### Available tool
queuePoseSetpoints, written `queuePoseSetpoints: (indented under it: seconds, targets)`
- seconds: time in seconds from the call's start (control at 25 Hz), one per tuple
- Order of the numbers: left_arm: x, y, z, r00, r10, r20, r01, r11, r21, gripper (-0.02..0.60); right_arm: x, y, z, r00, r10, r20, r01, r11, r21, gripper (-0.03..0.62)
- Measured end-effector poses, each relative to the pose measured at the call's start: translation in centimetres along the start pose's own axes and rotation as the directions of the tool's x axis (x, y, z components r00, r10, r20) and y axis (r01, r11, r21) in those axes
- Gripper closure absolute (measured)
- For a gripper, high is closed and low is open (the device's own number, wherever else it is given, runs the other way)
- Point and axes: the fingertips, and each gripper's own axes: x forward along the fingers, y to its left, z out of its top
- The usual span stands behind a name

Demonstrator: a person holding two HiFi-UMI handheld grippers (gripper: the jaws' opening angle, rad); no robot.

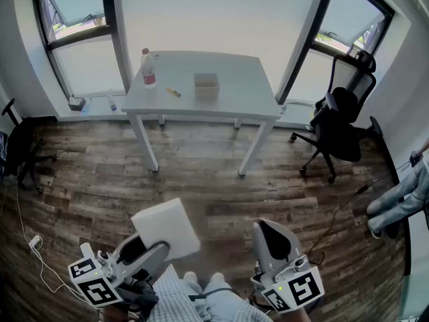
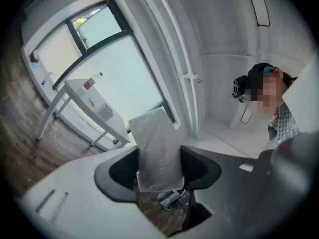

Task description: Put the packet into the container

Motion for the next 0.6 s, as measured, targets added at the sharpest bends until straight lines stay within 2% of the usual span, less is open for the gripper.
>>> queuePoseSetpoints:
  seconds: [0.36,0.6]
  targets:
    - [-0.7,0.5,0.5,1.0,0.013,0.024,-0.013,1.0,-0.005,0.324,0.3,0.5,0.1,1.0,0.015,-0.003,-0.015,1.0,-0.006,0.594]
    - [-1.0,0.8,1.4,0.999,0.018,0.04,-0.017,1.0,-0.009,0.324,0.4,0.1,0.3,1.0,-0.012,-0.001,0.012,1.0,0.013,0.594]
